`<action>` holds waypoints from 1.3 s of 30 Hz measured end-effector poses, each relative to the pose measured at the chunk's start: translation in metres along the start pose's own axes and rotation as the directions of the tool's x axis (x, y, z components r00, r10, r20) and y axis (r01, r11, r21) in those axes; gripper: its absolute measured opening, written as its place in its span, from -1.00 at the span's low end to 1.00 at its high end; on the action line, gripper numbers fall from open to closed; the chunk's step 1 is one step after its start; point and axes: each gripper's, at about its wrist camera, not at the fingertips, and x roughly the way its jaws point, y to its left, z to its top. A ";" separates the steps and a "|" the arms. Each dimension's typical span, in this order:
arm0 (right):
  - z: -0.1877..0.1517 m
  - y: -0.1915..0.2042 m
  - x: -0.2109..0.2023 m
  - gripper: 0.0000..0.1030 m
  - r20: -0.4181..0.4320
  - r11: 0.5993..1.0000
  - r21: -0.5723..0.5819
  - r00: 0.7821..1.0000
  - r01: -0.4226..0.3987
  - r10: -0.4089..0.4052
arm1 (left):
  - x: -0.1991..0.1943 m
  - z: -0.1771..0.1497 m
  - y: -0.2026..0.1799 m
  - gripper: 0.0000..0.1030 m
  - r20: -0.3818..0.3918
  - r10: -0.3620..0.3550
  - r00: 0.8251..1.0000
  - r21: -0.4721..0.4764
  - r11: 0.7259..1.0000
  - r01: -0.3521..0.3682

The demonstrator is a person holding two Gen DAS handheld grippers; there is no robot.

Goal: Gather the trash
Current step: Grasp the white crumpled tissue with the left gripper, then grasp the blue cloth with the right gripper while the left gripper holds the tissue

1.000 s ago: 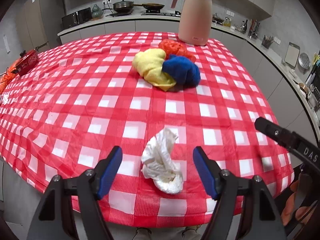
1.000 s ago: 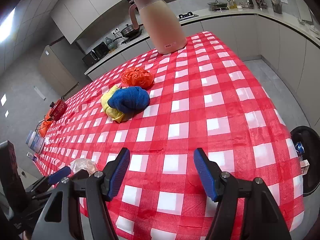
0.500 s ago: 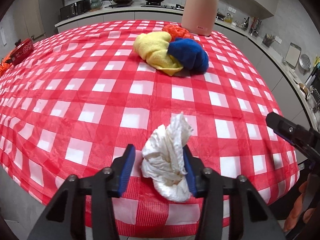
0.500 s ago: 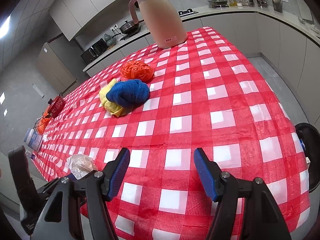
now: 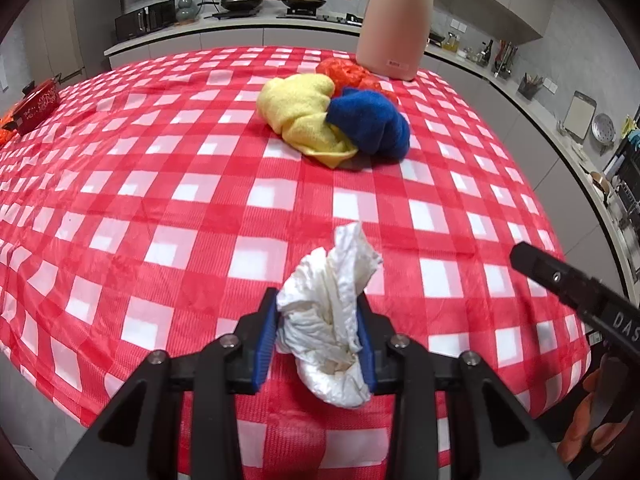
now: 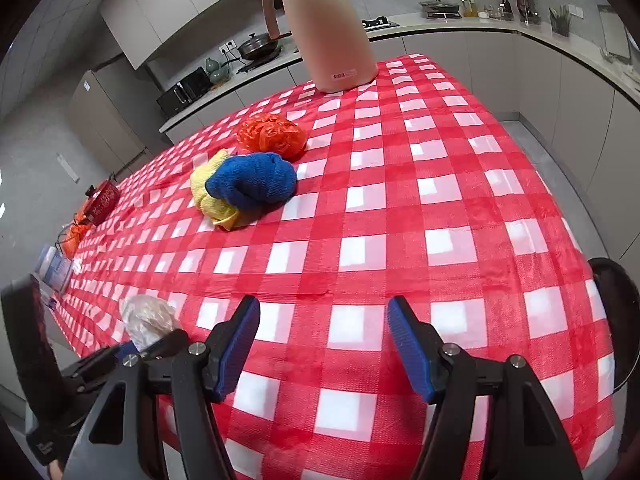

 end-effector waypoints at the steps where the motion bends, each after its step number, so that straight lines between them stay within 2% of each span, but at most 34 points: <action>1: 0.001 -0.002 0.000 0.33 -0.002 1.000 -0.006 1.000 0.006 -0.006 | -0.001 0.001 -0.002 -0.27 0.004 0.002 1.000 -0.002 1.000 -0.002; 5: 0.008 -0.008 -0.001 0.33 -0.001 0.999 -0.035 1.000 0.029 -0.029 | -0.003 0.005 -0.010 -0.28 0.021 0.019 1.000 -0.009 1.000 -0.018; 17: 0.025 -0.043 -0.008 0.33 -0.004 0.992 -0.127 1.000 0.009 -0.010 | -0.011 0.006 -0.045 -0.29 0.061 0.093 0.994 -0.081 0.993 -0.088; 23: 0.029 -0.050 -0.011 0.33 -0.011 0.987 -0.159 1.000 -0.009 0.008 | -0.015 0.002 -0.051 -0.29 0.067 0.102 0.993 -0.117 0.989 -0.094; 30: 0.034 -0.029 -0.001 0.33 0.010 0.991 -0.131 1.000 0.028 -0.027 | -0.010 0.023 -0.029 -0.29 0.075 0.036 0.997 -0.068 0.997 -0.031; 39: 0.049 0.035 0.037 0.34 0.025 0.993 -0.079 0.996 0.089 -0.087 | 0.006 0.072 0.030 -0.28 0.087 -0.009 0.996 0.014 1.000 0.008</action>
